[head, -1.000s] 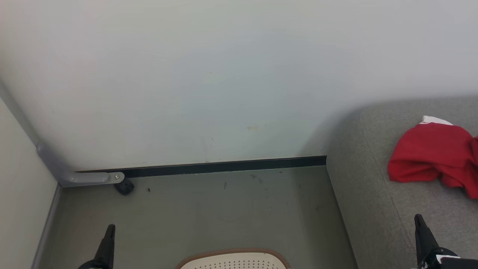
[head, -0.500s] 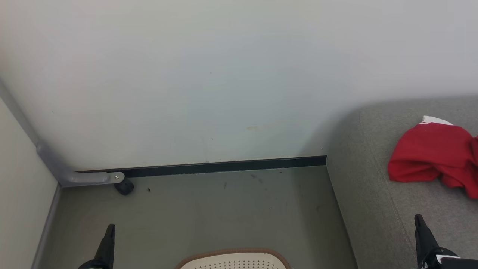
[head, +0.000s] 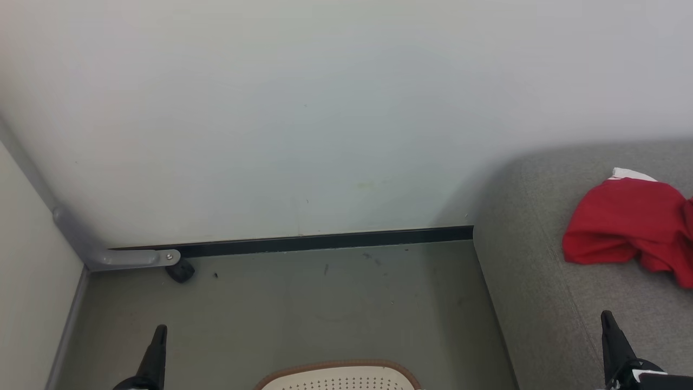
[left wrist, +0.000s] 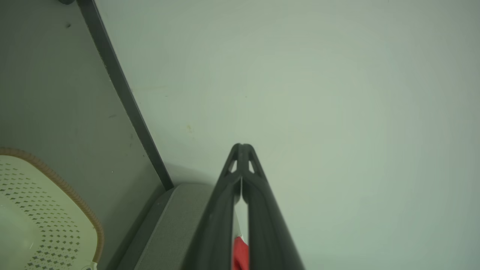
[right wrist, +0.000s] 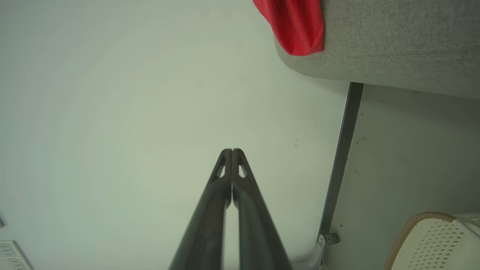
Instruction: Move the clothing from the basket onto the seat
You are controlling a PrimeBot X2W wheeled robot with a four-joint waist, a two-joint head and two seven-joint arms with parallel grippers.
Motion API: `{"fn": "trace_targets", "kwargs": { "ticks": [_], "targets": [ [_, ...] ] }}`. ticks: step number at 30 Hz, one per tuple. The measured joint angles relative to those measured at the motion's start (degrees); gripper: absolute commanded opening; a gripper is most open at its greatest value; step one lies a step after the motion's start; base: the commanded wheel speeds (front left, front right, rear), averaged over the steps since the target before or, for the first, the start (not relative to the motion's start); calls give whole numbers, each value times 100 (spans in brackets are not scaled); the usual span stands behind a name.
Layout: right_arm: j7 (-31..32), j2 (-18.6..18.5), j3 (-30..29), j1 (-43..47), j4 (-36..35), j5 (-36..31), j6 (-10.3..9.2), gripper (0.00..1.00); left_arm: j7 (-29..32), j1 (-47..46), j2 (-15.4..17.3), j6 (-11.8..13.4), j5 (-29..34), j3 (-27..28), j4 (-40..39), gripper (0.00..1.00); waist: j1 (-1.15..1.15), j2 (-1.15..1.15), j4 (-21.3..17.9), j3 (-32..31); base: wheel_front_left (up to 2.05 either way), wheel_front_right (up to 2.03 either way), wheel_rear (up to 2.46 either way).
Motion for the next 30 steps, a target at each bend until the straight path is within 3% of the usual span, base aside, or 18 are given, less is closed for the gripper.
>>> {"fn": "trace_targets", "kwargs": {
  "ticks": [30],
  "targets": [
    [0,1,0,1,-1,0,0,0,0,0,0,0,0,-1,-12,0,0,0,0,0,0,0,0]
  ]
}}
